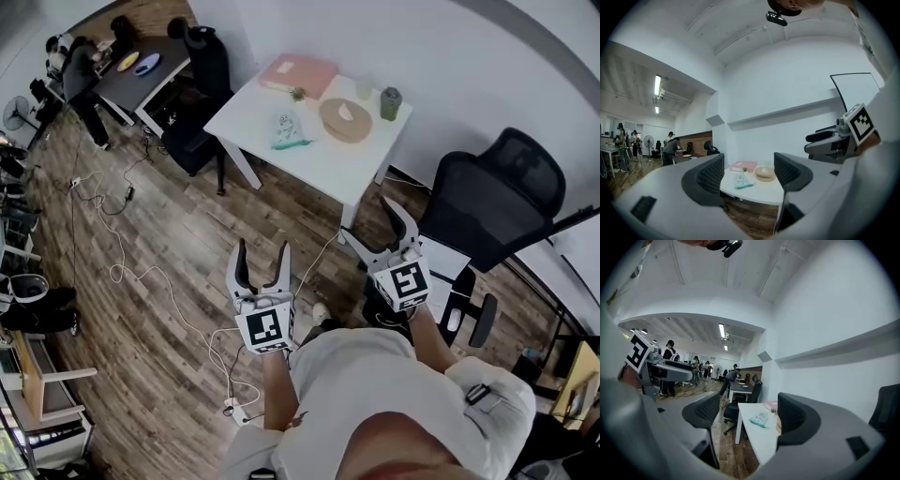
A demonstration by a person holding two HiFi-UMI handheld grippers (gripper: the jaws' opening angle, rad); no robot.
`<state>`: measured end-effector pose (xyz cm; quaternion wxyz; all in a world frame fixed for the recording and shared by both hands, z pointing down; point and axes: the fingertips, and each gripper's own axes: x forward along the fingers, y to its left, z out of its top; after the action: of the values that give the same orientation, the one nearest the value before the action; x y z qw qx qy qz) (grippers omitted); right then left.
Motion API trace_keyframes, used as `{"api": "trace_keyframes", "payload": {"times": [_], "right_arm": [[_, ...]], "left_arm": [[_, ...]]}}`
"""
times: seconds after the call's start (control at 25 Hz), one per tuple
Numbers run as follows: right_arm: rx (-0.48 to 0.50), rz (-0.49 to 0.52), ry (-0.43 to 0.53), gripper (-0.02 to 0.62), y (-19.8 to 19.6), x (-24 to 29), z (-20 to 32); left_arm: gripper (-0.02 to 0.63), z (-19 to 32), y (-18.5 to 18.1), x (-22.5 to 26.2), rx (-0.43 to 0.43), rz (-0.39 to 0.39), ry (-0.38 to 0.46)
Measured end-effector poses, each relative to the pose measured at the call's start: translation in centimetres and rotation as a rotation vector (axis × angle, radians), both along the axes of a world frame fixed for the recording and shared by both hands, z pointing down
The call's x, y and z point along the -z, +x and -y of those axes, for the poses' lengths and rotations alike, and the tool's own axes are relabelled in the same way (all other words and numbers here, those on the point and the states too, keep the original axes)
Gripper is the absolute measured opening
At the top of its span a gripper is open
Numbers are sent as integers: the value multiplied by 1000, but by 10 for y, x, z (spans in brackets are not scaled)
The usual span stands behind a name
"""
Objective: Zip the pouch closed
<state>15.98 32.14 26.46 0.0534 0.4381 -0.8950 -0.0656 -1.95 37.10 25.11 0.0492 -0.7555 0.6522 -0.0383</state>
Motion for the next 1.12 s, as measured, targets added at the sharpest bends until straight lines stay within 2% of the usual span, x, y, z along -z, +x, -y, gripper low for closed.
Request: {"api": "trace_keyframes", "payload": {"times": [0.44,1.12], "right_arm": [[-75,-34,-13,390,-48,-13,42],[-68,-46,-30,387,-76,-26,139]], "left_arm": [[330,62,-46,-10,-87,-8,5],[325,152,-64,-24,-102,-12,-5]]}}
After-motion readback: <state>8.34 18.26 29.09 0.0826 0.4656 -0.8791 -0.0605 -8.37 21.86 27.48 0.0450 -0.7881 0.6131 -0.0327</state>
